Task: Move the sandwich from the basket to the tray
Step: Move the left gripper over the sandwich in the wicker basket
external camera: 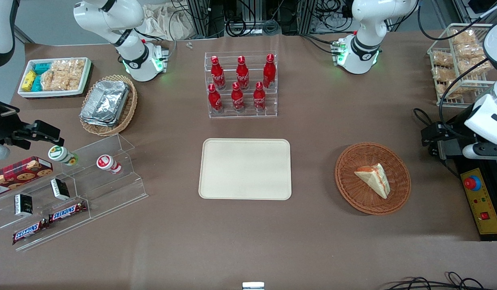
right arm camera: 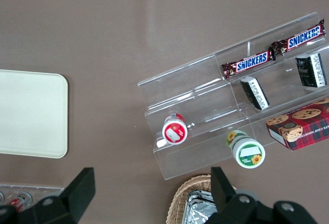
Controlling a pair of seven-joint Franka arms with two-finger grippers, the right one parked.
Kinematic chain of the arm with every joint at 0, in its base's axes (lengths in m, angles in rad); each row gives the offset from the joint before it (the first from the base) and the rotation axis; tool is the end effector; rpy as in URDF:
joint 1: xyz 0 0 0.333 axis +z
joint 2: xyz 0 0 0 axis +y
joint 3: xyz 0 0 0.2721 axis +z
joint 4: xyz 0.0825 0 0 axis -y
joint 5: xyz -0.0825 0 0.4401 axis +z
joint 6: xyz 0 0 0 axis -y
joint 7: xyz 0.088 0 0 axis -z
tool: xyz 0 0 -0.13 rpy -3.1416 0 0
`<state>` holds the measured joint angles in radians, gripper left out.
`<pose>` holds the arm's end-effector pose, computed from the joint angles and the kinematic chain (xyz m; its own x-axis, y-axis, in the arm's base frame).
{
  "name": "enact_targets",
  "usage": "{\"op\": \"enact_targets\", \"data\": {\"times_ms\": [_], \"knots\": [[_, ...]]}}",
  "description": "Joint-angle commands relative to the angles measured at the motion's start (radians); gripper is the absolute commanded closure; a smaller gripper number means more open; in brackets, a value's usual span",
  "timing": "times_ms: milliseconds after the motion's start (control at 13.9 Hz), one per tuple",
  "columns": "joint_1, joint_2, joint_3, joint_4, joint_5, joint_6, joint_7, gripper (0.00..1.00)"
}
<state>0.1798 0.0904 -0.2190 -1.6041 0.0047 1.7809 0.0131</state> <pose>0.6518 -0.0211 0.5035 0.9948 -0.0505 0.0886 -0.0519 -0.9986 0.0138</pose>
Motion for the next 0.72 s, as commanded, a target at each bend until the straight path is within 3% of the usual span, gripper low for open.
{"op": "enact_targets", "data": {"times_ms": [0, 216, 504, 648], "knots": [[0.001, 0.022, -0.006, 0.017, 0.003, -0.014, 0.007, 0.0], [0.0, 0.057, -0.006, 0.026, -0.006, -0.005, -0.037, 0.0], [-0.019, 0.098, -0.011, 0.01, 0.006, 0.04, -0.223, 0.0], [-0.032, 0.133, -0.011, 0.009, 0.008, 0.061, -0.444, 0.0]]}}
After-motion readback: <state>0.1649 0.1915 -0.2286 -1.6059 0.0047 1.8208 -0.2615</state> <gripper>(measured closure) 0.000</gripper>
